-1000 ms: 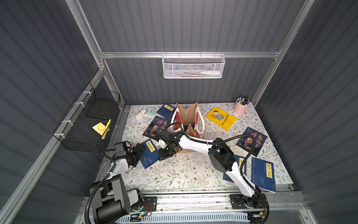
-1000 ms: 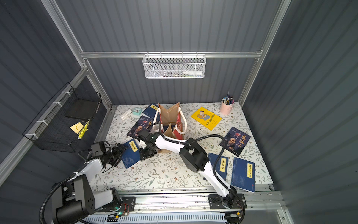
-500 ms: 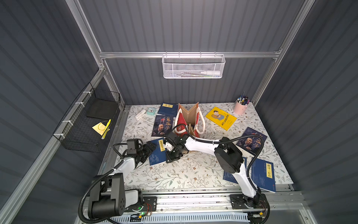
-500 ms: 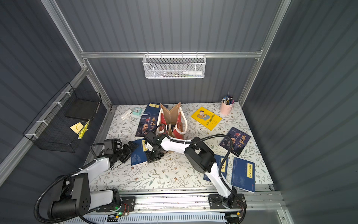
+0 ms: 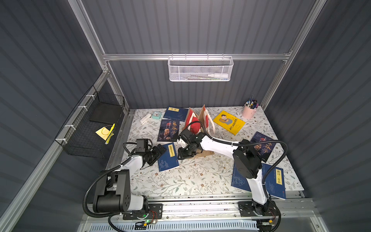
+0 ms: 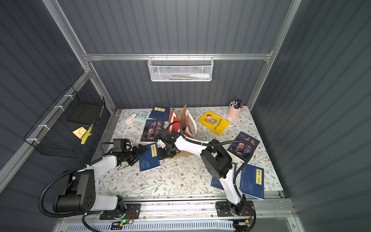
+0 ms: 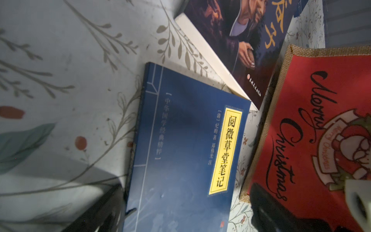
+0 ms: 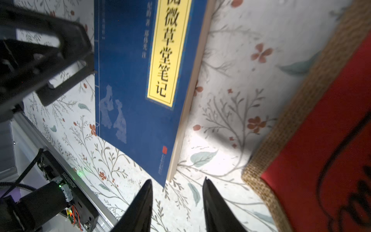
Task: Put the books into the canvas bag
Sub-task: Move the book to the center of the board.
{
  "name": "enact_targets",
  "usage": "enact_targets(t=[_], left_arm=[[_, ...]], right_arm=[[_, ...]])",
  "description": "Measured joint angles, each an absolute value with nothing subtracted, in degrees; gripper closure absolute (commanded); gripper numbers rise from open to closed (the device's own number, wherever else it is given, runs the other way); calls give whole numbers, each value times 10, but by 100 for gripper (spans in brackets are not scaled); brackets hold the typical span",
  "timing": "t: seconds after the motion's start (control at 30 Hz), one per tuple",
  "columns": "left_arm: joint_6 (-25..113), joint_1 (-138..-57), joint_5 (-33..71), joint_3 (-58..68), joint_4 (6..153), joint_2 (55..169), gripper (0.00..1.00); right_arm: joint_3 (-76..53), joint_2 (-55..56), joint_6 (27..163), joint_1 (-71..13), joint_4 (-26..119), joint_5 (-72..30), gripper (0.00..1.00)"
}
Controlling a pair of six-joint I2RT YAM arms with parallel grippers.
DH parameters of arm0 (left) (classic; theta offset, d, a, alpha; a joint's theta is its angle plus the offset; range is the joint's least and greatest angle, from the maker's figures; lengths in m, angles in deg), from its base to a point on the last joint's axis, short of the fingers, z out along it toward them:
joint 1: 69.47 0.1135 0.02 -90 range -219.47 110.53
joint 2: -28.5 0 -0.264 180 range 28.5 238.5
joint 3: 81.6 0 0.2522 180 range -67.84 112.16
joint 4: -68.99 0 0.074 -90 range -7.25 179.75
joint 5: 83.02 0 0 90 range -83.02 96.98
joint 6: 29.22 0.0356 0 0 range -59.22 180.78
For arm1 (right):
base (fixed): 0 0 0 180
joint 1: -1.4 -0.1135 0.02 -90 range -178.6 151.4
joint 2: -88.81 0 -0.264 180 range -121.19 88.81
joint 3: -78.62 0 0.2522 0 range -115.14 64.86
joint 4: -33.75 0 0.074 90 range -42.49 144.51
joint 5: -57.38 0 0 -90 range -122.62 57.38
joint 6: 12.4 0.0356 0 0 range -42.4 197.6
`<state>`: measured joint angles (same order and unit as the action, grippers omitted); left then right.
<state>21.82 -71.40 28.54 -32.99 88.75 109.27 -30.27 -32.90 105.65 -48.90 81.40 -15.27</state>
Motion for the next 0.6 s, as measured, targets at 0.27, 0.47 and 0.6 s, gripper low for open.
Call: enact_targets(t=[0.27,0.47,0.6], left_arm=[[231,-714,327,-315,865,1128,5],[240,-713,366,-322,831,1141,10],[246,-713,400,-336,807,1144,17]], right_arm=[[-366,-388,1055,-488,818,-154,65],[-375,-415,1057,-489,824,-151,71],[-374,-415,1058,-489,827,-151,75]])
